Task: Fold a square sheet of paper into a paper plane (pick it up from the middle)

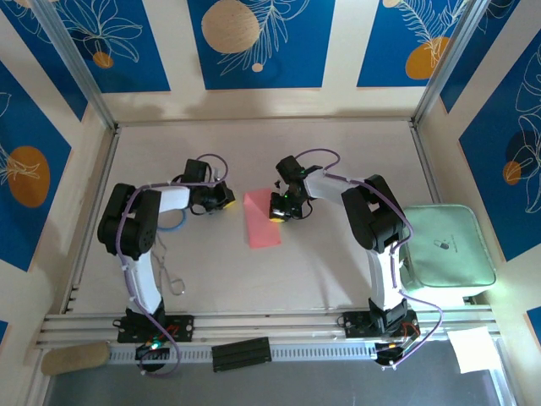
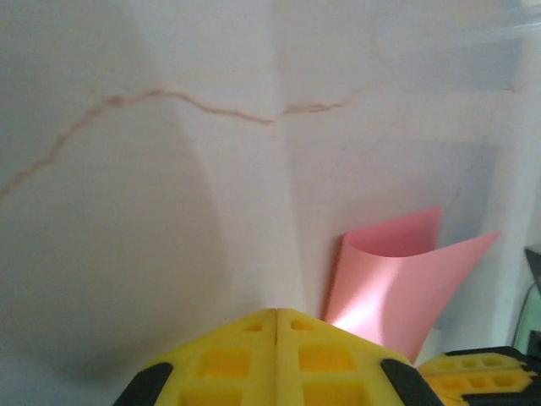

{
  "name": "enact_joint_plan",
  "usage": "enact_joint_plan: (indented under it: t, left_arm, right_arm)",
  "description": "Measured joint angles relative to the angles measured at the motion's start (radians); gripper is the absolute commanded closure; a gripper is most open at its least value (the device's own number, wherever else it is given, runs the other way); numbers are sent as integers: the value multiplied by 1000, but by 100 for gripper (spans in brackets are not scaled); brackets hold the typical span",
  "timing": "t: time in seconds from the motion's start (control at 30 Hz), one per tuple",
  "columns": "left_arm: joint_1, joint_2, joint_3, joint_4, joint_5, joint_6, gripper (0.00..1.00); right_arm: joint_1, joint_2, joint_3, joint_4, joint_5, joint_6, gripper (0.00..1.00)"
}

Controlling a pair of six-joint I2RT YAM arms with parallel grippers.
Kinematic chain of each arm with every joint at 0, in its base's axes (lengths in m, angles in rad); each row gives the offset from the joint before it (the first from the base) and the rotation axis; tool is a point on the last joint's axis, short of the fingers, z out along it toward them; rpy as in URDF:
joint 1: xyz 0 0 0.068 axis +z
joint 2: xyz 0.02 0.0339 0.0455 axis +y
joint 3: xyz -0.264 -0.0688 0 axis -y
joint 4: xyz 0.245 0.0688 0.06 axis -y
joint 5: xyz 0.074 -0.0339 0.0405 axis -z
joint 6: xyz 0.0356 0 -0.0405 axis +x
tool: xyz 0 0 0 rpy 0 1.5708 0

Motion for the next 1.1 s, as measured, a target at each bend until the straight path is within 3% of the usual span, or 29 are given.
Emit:
enact_joint_plan:
  t: [0.23, 0.4, 0.77, 1.1]
  left_arm:
    - [-99, 5, 47, 27, 68, -52, 93]
    - [-124, 74, 146, -18, 45, -46, 94]
    - [-61, 133, 179, -88, 24, -15, 94]
    - [47, 131, 226, -160, -5, 64, 93]
  right_arm:
    - [0, 0, 0, 0, 0, 0, 95]
    - [0, 0, 0, 0, 0, 1, 95]
    - [0, 0, -1, 2, 0, 0, 95]
    - [0, -2, -2, 3, 0, 0, 95]
